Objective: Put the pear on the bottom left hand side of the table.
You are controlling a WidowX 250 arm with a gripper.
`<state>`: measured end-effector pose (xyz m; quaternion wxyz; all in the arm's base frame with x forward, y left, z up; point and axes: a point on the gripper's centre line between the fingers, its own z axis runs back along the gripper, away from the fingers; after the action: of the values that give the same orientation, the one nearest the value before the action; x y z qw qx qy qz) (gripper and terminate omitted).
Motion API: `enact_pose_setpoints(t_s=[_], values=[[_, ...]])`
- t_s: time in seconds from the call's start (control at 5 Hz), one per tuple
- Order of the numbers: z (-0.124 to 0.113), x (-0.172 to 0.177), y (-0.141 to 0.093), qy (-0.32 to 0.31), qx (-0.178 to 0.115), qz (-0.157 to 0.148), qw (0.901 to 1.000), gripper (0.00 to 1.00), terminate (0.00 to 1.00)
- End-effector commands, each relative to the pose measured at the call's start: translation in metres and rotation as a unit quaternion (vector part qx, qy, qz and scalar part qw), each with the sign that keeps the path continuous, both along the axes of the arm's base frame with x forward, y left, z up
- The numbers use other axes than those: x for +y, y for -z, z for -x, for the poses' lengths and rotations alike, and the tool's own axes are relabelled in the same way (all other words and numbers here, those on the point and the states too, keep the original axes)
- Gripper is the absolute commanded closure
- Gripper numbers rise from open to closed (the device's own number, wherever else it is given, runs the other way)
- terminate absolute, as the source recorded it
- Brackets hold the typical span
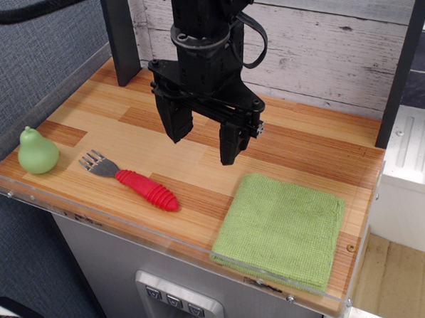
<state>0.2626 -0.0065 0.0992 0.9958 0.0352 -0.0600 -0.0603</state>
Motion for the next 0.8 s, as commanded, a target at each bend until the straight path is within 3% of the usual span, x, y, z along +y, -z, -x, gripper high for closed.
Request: enact_pose_setpoints(t_s=[0.0,0.2,0.4,0.6], values=[[0.000,0.000,0.000,0.000,0.000,0.000,1.0000,0.00,0.00],[0.006,0.009,0.004,-0.035,-0.002,-0.013,0.9993,0.00,0.00],[0.011,0.033,0.006,-0.074,-0.007,-0.045,0.9962,0.00,0.00],[0.011,0.072,0.004,-0.143,0.000,-0.030,0.9893,0.00,0.00]])
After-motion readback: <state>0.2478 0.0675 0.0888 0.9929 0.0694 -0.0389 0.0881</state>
